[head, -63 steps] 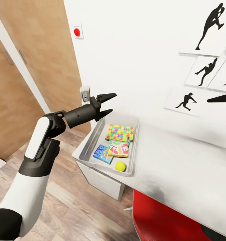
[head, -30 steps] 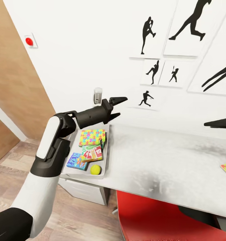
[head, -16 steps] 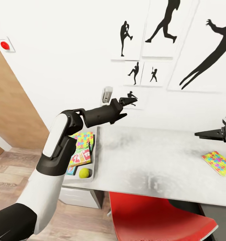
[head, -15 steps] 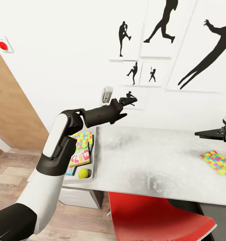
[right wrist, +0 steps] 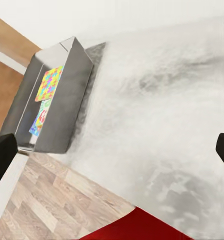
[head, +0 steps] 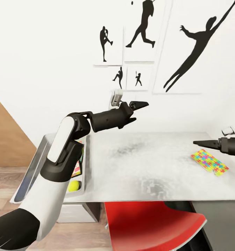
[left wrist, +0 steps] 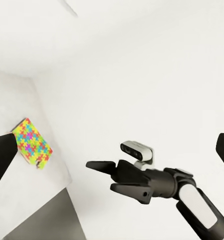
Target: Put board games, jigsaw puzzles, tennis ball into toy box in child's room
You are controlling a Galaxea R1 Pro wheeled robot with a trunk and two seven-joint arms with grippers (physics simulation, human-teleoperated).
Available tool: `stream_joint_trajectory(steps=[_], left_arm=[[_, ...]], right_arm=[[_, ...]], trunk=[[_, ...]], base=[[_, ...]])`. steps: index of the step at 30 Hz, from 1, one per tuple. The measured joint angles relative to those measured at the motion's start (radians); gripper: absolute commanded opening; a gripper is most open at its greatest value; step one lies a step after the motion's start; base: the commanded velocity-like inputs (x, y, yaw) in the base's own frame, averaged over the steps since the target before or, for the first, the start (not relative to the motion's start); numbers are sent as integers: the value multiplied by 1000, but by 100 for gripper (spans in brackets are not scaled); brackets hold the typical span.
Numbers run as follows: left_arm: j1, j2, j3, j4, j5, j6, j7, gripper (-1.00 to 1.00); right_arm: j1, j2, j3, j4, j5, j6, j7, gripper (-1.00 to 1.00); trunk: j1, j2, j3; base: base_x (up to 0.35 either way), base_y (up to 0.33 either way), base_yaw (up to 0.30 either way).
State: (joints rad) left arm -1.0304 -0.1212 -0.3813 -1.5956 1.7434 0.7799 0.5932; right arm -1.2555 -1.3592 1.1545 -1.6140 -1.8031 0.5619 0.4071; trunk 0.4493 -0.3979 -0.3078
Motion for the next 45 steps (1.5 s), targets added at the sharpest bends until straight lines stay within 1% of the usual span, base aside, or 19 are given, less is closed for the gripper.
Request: stream_joint_trajectory(steps=[5, 12, 14, 17, 20, 21, 23, 26, 29, 30, 32, 33, 34, 35, 37, 38, 40, 43, 45], left_arm=[[-1, 0, -3, 3, 0, 0, 1, 100], [-2, 0, -4, 16, 0, 0, 6, 100], [-2, 1, -4, 33, 0, 0, 17, 100], [-1, 1, -4, 45, 0, 0, 26, 100], [-2, -1, -5, 91, -2, -5, 52, 100], [-2, -1, -5, 91, -1, -6, 52, 100], [-2, -3, -9, 125, -8, -15, 62, 100], [-3, -5, -11, 141, -14, -21, 66, 100], [-2, -7, -15, 174, -43, -33, 73, 100], [-2, -7, -15, 174, -43, -33, 73, 100], [0, -8, -20, 196, -69, -39, 76, 100], [0, -8, -20, 196, -69, -39, 76, 100], [0, -8, -23, 211, -85, -41, 77, 100], [0, -8, -23, 211, -85, -41, 77, 100], [-1, -7, -28, 243, -118, -42, 78, 100], [-1, -7, -28, 244, -118, -43, 78, 100], [-4, -4, -29, 273, -146, -41, 80, 100], [-8, -2, -28, 286, -158, -41, 80, 100], [-18, 2, -25, 310, -177, -42, 81, 100]], right_arm=[[10, 0, 1, 0, 1, -84, -2, 100], [35, -8, 2, 0, 2, -144, 0, 100], [66, -13, 2, 0, 3, -172, 2, 100], [81, -16, 2, 0, 3, -191, 3, 100], [138, -28, 3, 0, 4, -275, 2, 100], [136, -28, 2, 0, 4, -276, 2, 100], [177, -36, 3, 0, 4, -346, 2, 100], [195, -40, 3, 0, 4, -381, 2, 100], [260, -49, 3, 0, 4, -469, 0, 100], [258, -49, 3, 0, 4, -470, 0, 100], [302, -54, 3, 0, 4, -515, 0, 100], [299, -54, 3, 0, 4, -516, 0, 100], [319, -57, 3, 0, 3, -535, 0, 100], [319, -57, 2, 0, 3, -536, 0, 100], [353, -65, 2, 1, 2, -575, 0, 100], [351, -65, 1, 1, 2, -576, 0, 100], [383, -72, 2, 1, 1, -609, -1, 100], [396, -74, 2, 1, 1, -624, -1, 100], [425, -79, 2, 1, 0, -645, -1, 100]], trunk=[[0, 0, 5], [0, 0, 12], [0, 0, 13], [0, 0, 16], [0, 0, 19], [0, 0, 20], [0, 0, 21], [0, 0, 23], [0, 0, 26], [0, 0, 26], [0, 0, 28], [0, 0, 28], [0, 0, 29], [0, 0, 30], [0, 0, 31], [0, 0, 32], [0, 0, 33], [0, 0, 34], [0, 0, 35]], base=[[0, 0, -253], [0, 0, -254], [0, 0, -255], [0, 0, -255], [0, 0, -256], [0, 0, -257], [0, 0, -258], [0, 0, -259], [0, 0, -261], [0, 0, -262], [0, 0, -262], [0, 0, -263], [0, 0, -263], [0, 0, -263], [0, 0, -264], [0, 0, -266], [0, 0, -268], [0, 0, -269], [0, 0, -271]])
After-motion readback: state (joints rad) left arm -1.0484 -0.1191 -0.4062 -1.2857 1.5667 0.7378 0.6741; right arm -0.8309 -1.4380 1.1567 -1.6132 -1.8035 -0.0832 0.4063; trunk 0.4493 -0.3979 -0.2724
